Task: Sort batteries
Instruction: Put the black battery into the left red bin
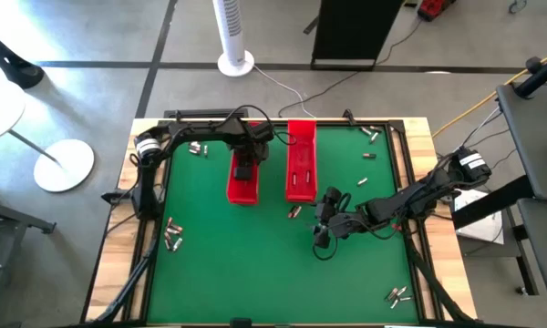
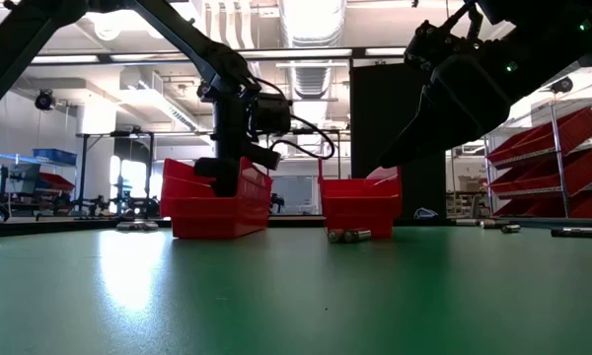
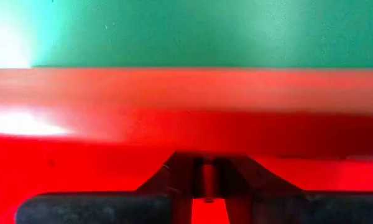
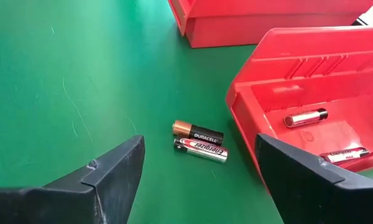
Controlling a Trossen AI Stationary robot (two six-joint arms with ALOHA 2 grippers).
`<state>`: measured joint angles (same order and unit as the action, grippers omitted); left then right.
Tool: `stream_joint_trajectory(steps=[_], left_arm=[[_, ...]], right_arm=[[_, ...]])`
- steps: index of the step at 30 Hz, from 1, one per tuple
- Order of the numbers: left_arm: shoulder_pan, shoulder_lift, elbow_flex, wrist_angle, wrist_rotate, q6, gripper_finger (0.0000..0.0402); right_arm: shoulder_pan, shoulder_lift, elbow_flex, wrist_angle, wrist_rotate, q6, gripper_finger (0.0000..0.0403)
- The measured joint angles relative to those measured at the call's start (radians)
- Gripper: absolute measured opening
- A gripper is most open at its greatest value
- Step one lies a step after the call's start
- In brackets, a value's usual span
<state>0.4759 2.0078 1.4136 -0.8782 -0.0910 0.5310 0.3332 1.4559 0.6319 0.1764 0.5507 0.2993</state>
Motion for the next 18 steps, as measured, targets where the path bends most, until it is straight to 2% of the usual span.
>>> stream_joint_trajectory(steps=[11,18], left_arm=[[0.0,0.006,0.0,0.024,0.003,0.018,0.0046],[0.0,0.007,-0.007,0.013,0.007,0.04,0.0047]], right_arm=[[0.0,0.0,0.0,0.0,0.0,0.017,0.0318],[0.0,0.0,0.0,0.0,0.0,0.025,0.0311]])
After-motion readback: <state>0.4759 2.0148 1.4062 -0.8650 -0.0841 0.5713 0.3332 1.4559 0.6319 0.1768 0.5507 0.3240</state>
